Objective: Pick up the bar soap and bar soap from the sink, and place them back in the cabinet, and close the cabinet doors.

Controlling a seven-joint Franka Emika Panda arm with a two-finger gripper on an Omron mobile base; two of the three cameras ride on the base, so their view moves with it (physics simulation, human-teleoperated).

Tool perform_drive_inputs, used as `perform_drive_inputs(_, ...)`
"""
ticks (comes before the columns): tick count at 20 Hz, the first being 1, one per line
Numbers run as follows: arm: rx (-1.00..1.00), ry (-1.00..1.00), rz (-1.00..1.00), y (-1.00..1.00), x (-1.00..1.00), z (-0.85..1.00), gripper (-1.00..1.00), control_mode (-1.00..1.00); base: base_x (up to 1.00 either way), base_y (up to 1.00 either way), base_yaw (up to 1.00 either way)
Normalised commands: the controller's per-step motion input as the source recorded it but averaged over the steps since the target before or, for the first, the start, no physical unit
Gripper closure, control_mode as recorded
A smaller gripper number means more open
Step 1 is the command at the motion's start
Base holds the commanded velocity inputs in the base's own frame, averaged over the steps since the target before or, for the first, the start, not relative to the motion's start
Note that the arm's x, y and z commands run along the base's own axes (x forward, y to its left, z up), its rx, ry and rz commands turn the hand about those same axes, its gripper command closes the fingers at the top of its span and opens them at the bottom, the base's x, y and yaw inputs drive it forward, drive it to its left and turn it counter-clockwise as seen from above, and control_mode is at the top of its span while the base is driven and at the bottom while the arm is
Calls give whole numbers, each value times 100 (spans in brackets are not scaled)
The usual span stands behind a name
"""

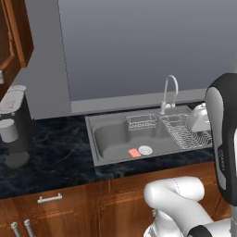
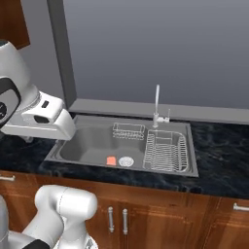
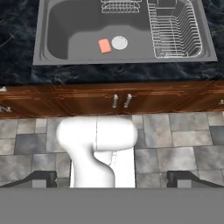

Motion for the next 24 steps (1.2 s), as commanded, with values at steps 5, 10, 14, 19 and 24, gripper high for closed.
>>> perform_drive_inputs(5,0,0,0,0,0,0,-100,100,46,-1,-4)
perform_drive_inputs(10,0,0,0,0,0,0,-100,100,57,0,0)
perform_drive_inputs(14,0,0,0,0,0,0,-100,100,50,0,0)
perform_drive_inputs(19,0,0,0,0,0,0,-100,100,35,0,0)
perform_drive_inputs(24,0,0,0,0,0,0,-100,100,25,0,0)
